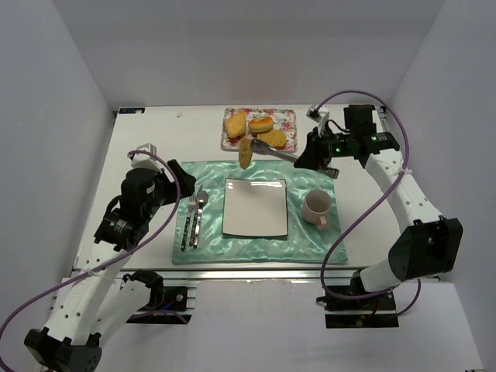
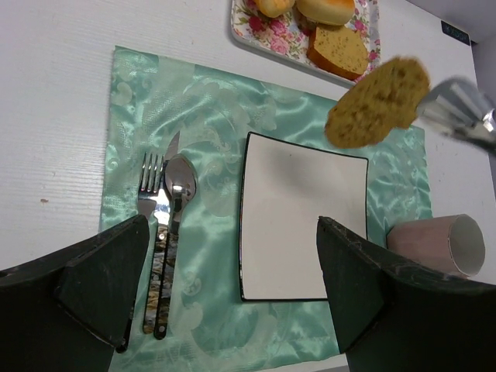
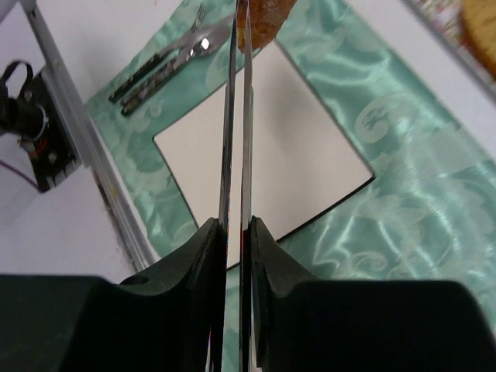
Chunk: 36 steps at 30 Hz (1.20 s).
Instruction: Place the bread
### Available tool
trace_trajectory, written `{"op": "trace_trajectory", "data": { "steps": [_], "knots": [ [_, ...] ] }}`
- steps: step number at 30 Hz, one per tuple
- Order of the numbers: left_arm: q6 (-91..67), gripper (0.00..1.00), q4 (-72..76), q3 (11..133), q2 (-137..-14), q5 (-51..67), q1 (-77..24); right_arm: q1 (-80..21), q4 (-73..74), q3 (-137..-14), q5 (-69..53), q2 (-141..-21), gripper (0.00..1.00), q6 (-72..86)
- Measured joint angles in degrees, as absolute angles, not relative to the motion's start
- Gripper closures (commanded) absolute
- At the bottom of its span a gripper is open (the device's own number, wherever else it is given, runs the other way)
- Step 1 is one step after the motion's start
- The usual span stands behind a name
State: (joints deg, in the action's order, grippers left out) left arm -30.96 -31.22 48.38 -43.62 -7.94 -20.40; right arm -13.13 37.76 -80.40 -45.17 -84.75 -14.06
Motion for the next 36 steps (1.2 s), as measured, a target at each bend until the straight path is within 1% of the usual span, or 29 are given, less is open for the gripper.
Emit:
{"op": "trace_trajectory", "data": {
  "steps": [5,12,16,19,20,22,23,24,25,28,36],
  "knots": [
    [-30.89,0.02,-30.83,48.38,-44.12,-7.53,-20.4,-14.76,41.12,-73.14,-46.59,-82.08,0.89,-17.47],
    [-30.89,0.02,-30.92,48.38,-44.36,-6.85,-20.4,-18.44,44.71,-70.57,-48.18,-83.05,0.88,-19.29],
    [-30.94,0.02,-31.53,48.36,-43.24,-6.85,-20.4,-19.03,44.97,-70.32,-47.51,-85.91,0.86,-18.5],
    [-31.0,0.02,-31.99,48.23,-41.91,-6.85,-20.4,-19.03,45.28,-70.98,-46.19,-90.43,0.84,-17.63],
    [-31.03,0.02,-32.14,48.21,-41.56,-6.87,-20.4,-19.03,45.54,-71.46,-45.91,-92.14,0.82,-17.3],
    [-31.07,0.02,-32.45,48.18,-41.04,-6.9,-20.4,-18.98,46.35,-73.08,-45.08,-95.42,0.74,-16.82],
    [-31.07,0.02,-32.58,48.18,-40.97,-6.9,-20.4,-18.96,46.52,-73.82,-44.73,-96.4,0.69,-16.69],
    [-31.07,0.02,-32.64,48.18,-40.93,-6.9,-20.4,-18.87,46.78,-74.61,-44.34,-97.12,0.61,-16.45],
    [-31.05,0.02,-32.69,48.18,-40.93,-6.9,-20.4,-18.83,46.89,-75.22,-43.94,-97.45,0.57,-16.29],
    [-31.05,0.02,-32.86,48.16,-40.93,-6.92,-20.4,-18.81,47.7,-76.82,-43.27,-97.27,0.53,-16.47],
    [-31.09,0.02,-32.56,47.07,-41.15,-6.9,-20.4,-17.21,47.97,-77.89,-41.98,-94.87,0.52,-16.29]
  ]
}}
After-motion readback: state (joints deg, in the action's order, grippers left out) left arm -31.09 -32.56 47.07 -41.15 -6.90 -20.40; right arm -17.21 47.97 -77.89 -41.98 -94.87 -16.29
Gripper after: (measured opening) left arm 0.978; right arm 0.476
